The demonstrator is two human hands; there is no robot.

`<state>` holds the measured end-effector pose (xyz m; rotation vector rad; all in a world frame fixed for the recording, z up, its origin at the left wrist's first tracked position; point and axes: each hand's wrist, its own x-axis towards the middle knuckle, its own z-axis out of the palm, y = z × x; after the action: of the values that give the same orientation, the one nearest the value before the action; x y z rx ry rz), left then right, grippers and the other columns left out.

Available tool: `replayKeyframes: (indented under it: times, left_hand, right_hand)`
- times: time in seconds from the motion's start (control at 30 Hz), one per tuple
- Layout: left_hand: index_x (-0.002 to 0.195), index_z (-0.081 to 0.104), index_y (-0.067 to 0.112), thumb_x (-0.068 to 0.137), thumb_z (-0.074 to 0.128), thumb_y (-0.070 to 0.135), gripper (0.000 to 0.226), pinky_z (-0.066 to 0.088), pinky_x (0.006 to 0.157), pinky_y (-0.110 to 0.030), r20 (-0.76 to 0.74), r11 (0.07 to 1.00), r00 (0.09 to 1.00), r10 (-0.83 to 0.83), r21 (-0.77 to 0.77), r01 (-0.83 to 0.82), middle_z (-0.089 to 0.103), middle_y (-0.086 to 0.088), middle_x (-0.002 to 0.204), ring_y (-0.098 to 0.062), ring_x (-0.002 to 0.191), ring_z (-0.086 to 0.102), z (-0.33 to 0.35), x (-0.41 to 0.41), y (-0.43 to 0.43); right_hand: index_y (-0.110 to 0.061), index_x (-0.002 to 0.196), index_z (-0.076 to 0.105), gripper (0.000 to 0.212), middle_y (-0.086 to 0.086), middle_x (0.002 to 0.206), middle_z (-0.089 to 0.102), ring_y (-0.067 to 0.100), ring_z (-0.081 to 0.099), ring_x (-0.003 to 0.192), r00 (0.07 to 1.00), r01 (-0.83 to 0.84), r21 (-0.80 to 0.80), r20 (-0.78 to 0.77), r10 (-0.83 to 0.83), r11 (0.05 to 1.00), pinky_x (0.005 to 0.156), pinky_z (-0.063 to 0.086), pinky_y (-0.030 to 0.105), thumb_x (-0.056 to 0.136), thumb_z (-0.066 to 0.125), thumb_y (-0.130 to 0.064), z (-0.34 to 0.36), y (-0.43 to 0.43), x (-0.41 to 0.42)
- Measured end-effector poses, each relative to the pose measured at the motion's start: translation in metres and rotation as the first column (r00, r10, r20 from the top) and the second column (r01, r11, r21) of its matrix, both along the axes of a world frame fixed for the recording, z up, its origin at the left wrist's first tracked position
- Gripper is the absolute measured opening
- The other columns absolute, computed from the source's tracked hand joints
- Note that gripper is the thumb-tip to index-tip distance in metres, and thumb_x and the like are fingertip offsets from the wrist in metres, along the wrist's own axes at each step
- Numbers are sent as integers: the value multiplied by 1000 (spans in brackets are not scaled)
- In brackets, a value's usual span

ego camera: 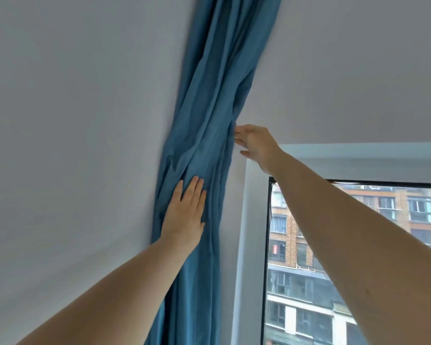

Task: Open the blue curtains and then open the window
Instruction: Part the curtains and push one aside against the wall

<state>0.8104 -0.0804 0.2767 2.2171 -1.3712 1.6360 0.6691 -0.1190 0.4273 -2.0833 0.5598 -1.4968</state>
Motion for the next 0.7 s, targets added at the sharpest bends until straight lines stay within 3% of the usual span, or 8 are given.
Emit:
replayKeyframes:
  times: [0.1,0.17,0.23,0.33,0.5,0.63,0.7]
  left_hand:
    - [146,-7,4,98,23,44,69,-11,111,-53,-19,998,998,-67,10,67,-16,-15,155,-31,142,-19,-14,-9,6]
    - [146,-6,5,98,24,43,68,-13,109,-56,13,995,995,-96,29,95,-14,-15,156,-32,142,-18,-24,-18,12]
    - [146,-5,5,98,24,42,67,-14,108,-57,48,993,993,-104,58,101,-12,-15,156,-34,142,-19,-37,-27,17]
    - [147,-3,6,98,25,40,65,-14,108,-58,77,987,990,-116,117,106,-10,-15,156,-36,141,-19,-56,-39,20]
    - [148,1,8,98,25,37,62,-18,104,-57,98,972,980,-175,173,156,-7,-15,157,-37,141,-18,-86,-62,24]
    - [148,-1,10,99,22,37,61,-18,105,-56,139,957,964,-225,218,191,-7,-15,157,-38,141,-17,-98,-82,29]
    - [148,0,10,99,22,38,61,-15,108,-56,152,950,955,-253,226,216,-6,-15,157,-38,141,-17,-102,-94,31]
  right_hand:
    - [10,98,56,21,32,129,46,44,41,122,1000,-8,95,7,7,995,99,41,50,88,44,-4,-20,3,-7]
    - [-2,93,54,11,32,130,48,42,46,121,1000,1,136,-16,1,991,78,51,33,89,44,-1,-37,9,-11]
    - [-9,100,54,16,23,129,54,33,53,119,997,47,131,-59,-40,990,69,46,19,90,44,-1,-55,10,-16]
    - [1,118,56,29,20,126,57,31,55,117,990,127,94,-74,-120,988,75,48,22,92,43,-2,-79,13,-30]
    - [-2,118,58,30,18,125,58,32,53,117,932,342,38,-144,-334,939,100,43,41,93,44,-11,-107,22,-66]
    - [-4,117,60,30,14,127,59,27,56,115,855,479,-45,-203,-477,877,98,46,37,94,42,-6,-122,25,-100]
    - [-3,112,63,32,10,126,60,20,61,104,833,516,-63,-197,-517,854,82,51,27,92,40,5,-133,26,-118]
